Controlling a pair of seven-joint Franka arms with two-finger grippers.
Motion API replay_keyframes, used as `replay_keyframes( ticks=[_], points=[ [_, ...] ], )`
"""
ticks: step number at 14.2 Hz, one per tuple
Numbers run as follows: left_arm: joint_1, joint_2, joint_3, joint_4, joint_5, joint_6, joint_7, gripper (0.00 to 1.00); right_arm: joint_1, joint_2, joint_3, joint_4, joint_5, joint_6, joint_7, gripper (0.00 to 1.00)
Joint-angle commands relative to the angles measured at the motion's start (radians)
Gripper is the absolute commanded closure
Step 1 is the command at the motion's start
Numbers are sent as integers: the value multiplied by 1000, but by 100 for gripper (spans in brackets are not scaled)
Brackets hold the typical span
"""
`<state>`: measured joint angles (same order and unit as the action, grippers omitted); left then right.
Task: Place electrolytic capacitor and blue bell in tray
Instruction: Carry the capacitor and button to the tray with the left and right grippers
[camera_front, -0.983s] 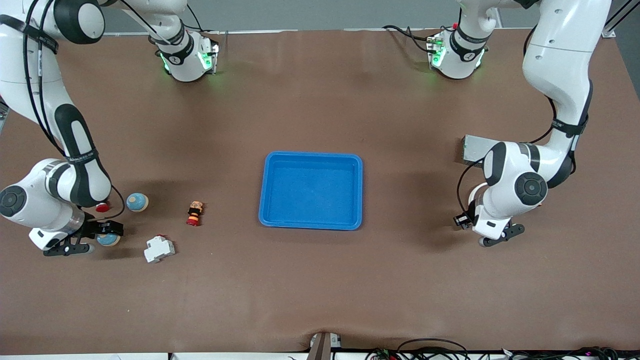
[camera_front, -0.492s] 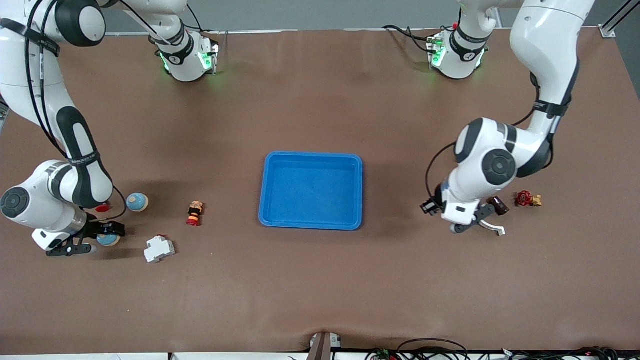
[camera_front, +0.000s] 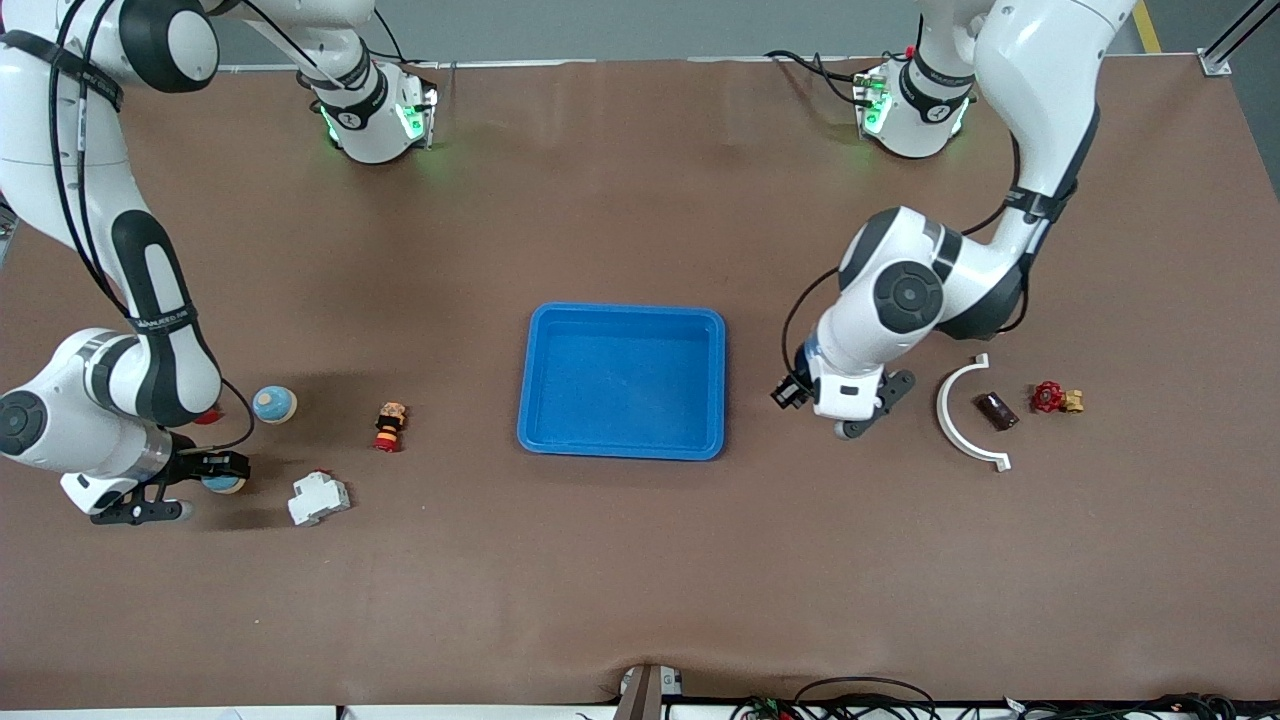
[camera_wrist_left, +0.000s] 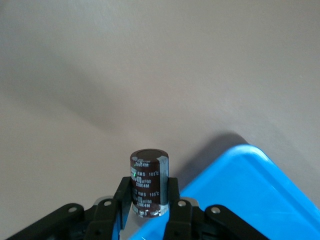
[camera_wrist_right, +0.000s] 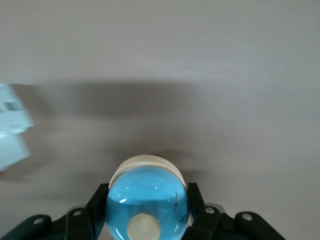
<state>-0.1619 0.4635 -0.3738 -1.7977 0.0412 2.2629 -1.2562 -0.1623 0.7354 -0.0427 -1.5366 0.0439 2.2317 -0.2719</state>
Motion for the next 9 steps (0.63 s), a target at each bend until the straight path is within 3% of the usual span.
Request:
replay_keyframes(
  ticks=[1, 3, 6, 9],
  points=[
    [-73, 6, 3, 43, 9, -11, -127, 100, 61, -157, -8, -20, 1, -153, 112, 100],
    [-140, 29, 10, 66, 11, -11, -219, 100, 101, -249, -5, -42, 4, -268, 242, 100],
    [-200, 73, 12, 118, 11, -8, -293, 100, 211, -452, -5, -212, 13, -276, 469, 100],
    [-254, 121, 15, 162, 11, 10, -334, 100, 352, -583, -3, -356, 13, -247, 759, 100]
  ],
)
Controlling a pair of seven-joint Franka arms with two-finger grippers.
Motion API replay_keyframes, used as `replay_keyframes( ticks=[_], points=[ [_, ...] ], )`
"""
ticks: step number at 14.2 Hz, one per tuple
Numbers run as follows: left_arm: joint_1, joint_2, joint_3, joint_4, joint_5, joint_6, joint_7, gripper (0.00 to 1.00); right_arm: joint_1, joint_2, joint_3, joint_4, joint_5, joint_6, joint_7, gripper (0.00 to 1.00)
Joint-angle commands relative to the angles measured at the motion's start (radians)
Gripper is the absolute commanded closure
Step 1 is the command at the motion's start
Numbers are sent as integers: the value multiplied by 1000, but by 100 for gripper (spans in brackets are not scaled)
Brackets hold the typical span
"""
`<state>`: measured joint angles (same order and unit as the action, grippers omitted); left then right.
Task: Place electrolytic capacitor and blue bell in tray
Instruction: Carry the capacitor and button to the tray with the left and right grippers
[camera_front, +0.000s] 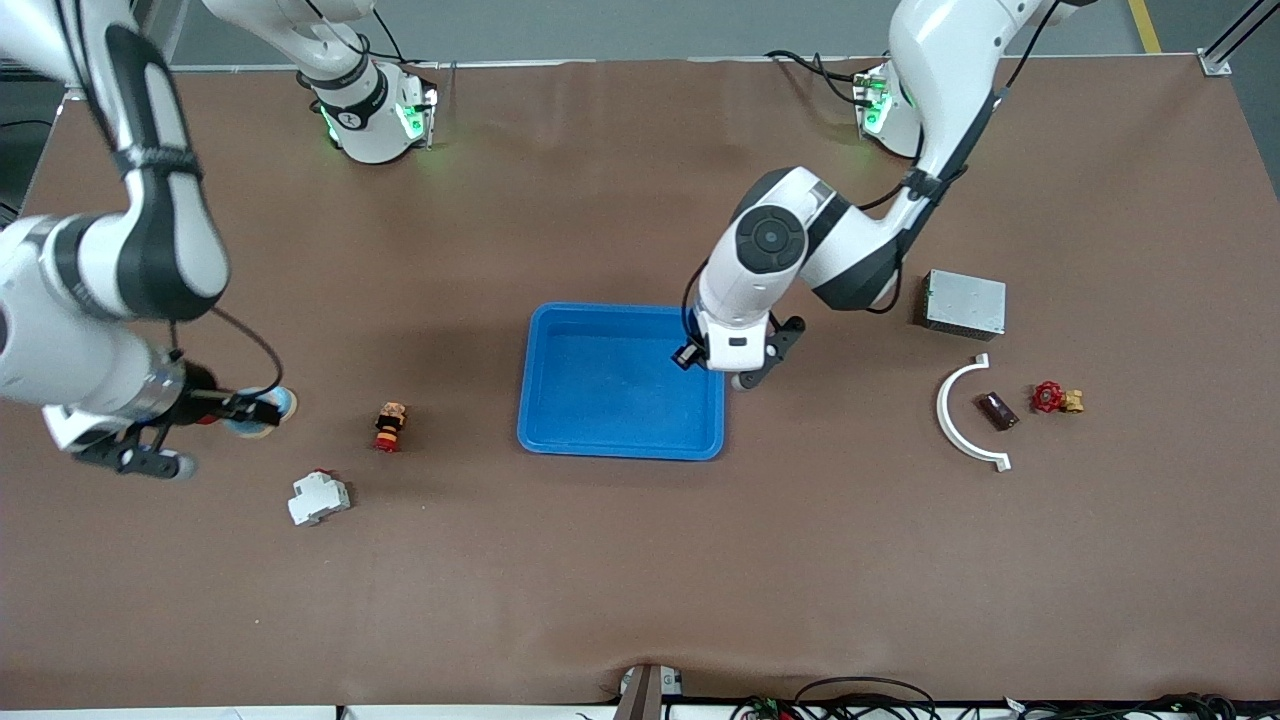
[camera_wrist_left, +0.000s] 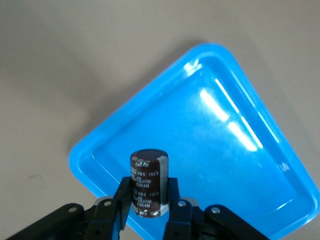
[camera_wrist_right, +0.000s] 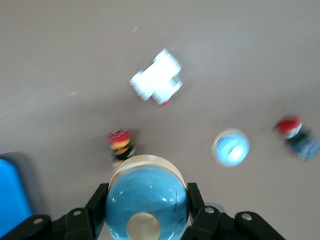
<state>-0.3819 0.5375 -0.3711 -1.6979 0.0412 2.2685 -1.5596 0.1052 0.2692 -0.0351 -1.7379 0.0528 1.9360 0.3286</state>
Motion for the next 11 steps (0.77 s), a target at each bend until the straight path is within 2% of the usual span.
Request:
replay_keyframes(
  ticks=[1, 4, 8, 9, 10, 11],
  points=[
    [-46, 67, 12, 73, 11, 14, -49, 100, 124, -142, -11, -184, 4, 63, 221, 100],
    [-66, 110, 20, 72, 64, 23, -75, 100, 217, -172, -11, -224, 4, 87, 389, 100],
    [-63, 163, 20, 52, 80, 75, -145, 100, 355, -197, -11, -356, 5, 230, 614, 100],
    [-64, 170, 20, 47, 80, 74, -145, 92, 391, -191, -11, -371, 4, 254, 680, 100],
    [-66, 171, 20, 44, 82, 72, -143, 44, 433, -186, -11, -385, 4, 292, 746, 100],
    [-66, 165, 21, 37, 82, 71, -143, 0, 457, -171, -11, -394, 4, 326, 795, 100]
  ],
)
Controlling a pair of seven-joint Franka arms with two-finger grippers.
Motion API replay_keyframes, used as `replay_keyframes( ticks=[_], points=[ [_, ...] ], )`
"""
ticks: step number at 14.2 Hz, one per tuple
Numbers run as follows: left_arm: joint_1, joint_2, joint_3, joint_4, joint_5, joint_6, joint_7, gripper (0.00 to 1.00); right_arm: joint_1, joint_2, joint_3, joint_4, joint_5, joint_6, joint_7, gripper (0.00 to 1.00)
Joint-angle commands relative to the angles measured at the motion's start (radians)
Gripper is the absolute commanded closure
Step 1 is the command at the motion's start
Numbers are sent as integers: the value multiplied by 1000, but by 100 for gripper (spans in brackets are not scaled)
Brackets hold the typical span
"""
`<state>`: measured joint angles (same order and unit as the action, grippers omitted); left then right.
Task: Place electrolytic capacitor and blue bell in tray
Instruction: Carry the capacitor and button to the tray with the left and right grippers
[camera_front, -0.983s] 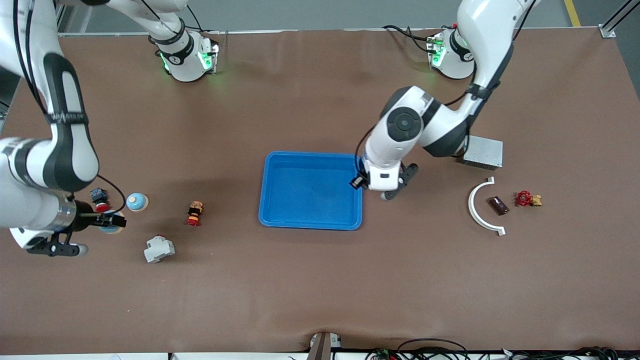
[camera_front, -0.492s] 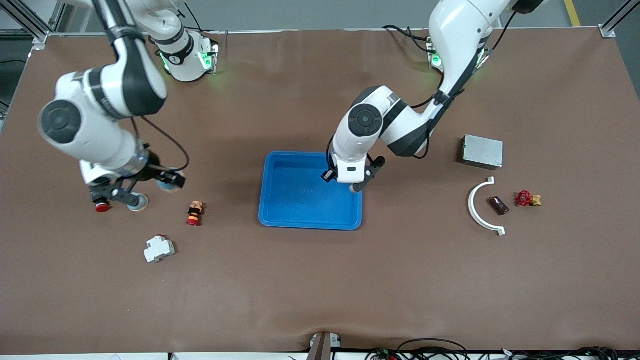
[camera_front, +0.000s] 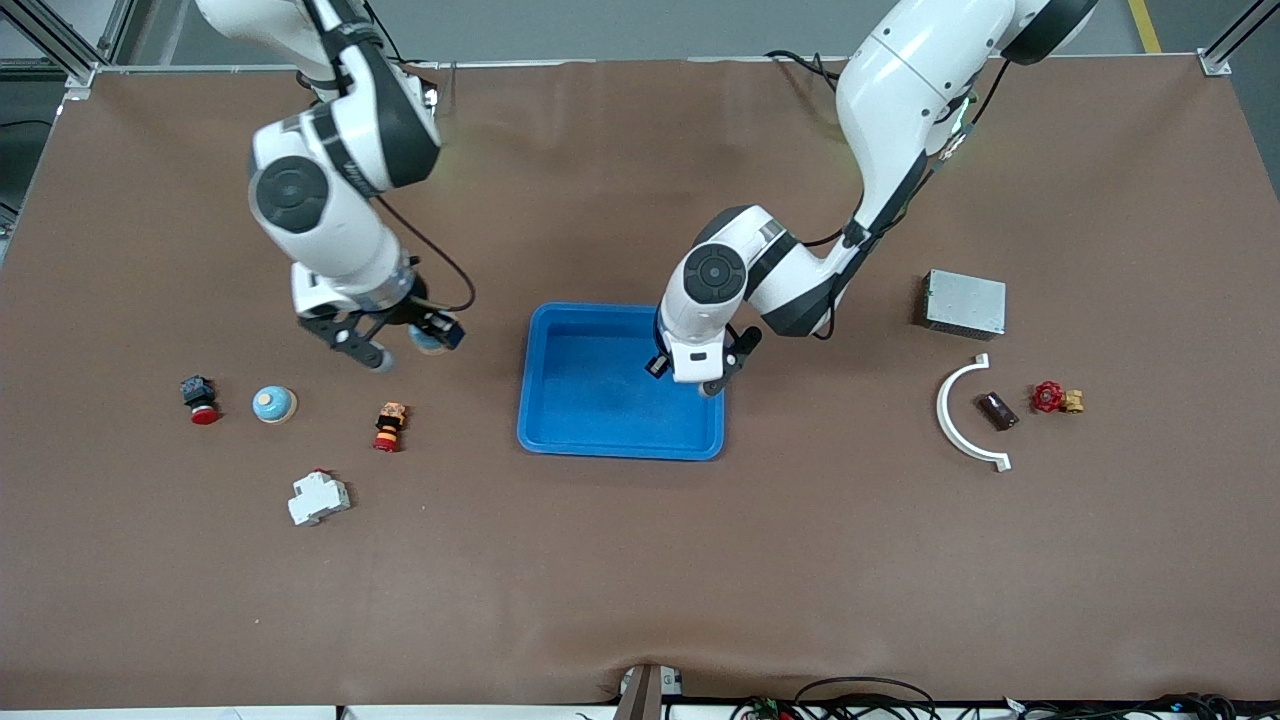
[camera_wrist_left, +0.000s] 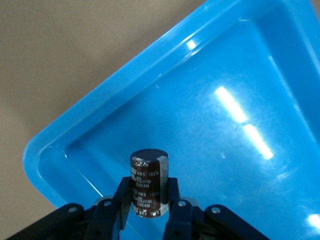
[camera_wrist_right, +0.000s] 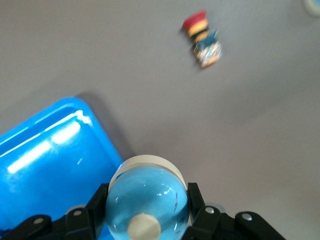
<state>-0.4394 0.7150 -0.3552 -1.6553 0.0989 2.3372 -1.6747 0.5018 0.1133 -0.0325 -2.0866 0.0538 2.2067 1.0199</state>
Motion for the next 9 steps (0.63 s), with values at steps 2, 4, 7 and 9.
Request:
replay_keyframes(
  ticks=[2, 4, 7, 9],
  points=[
    [-1, -41, 5, -11, 25, -2, -16, 0, 87, 44, -13, -40, 3, 96, 144, 100],
    [24, -124, 11, -12, 31, -73, -10, 0, 124, 107, -13, -29, 3, 152, 190, 100],
    [128, -244, 7, -11, 84, -220, 93, 0, 155, 210, -13, 32, 1, 203, 247, 100],
    [192, -287, 8, -12, 84, -298, 206, 0, 167, 277, -13, 84, 1, 229, 279, 100]
  ],
)
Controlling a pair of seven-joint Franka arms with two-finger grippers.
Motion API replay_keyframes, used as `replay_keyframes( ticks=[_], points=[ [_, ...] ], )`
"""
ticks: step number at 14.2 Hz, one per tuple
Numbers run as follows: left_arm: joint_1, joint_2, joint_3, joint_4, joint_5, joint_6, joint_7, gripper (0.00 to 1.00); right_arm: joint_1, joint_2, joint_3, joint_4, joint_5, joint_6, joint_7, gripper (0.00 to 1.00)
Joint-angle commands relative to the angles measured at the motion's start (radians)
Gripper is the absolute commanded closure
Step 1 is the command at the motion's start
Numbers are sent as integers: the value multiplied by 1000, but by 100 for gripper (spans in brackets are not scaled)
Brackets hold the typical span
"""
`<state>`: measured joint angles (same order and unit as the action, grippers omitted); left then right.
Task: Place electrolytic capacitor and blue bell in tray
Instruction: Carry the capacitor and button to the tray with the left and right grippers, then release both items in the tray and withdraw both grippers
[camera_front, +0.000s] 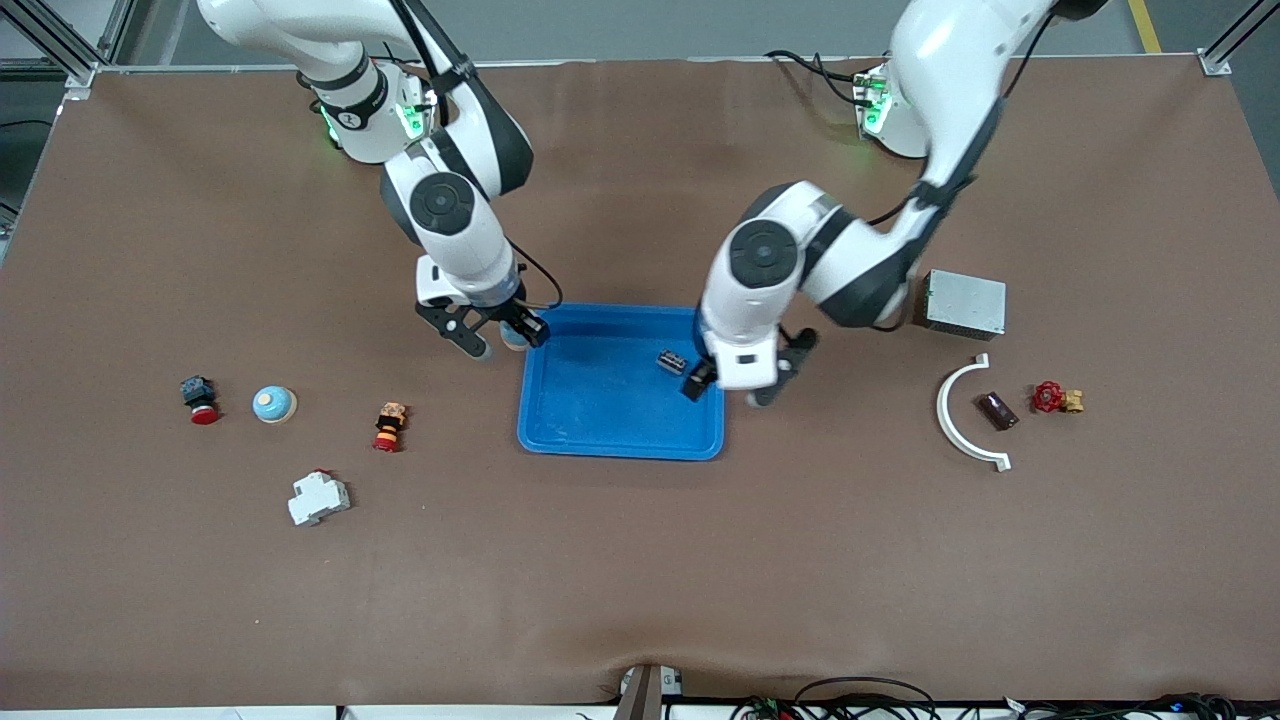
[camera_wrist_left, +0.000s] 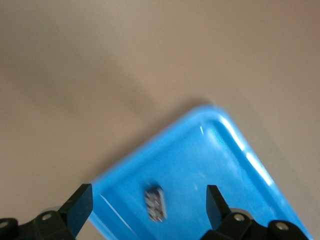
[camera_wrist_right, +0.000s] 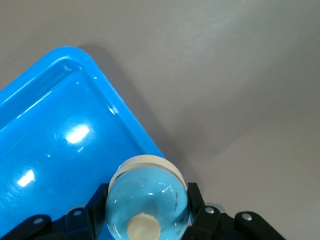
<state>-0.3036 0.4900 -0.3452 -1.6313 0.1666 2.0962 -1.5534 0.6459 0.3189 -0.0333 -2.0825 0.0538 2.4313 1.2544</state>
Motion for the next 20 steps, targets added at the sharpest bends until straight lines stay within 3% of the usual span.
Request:
replay_keyframes(
  ticks=[1, 6, 11, 15, 16, 17, 20],
  points=[
    [93, -77, -1, -38, 16, -82, 148, 0, 27, 104, -13, 100, 1, 24, 59, 100],
    [263, -108, -1, -51, 30, -145, 418, 0, 72, 219, -14, 165, 0, 74, 122, 100],
    [382, -96, -3, -71, 121, -130, 483, 0, 90, 293, -14, 211, -3, 112, 152, 100],
    [510, -90, -1, -58, 119, -128, 674, 0, 104, 342, -16, 246, -9, 115, 180, 100],
    [530, -78, -1, -62, 117, -128, 697, 0, 101, 345, -14, 251, -15, 115, 178, 82],
    [549, -74, -1, -64, 116, -128, 708, 0, 103, 347, -16, 254, -17, 112, 180, 1],
    [570, -64, 0, -81, 122, -128, 710, 0, 89, 333, -19, 298, -19, 56, 171, 0]
  ],
)
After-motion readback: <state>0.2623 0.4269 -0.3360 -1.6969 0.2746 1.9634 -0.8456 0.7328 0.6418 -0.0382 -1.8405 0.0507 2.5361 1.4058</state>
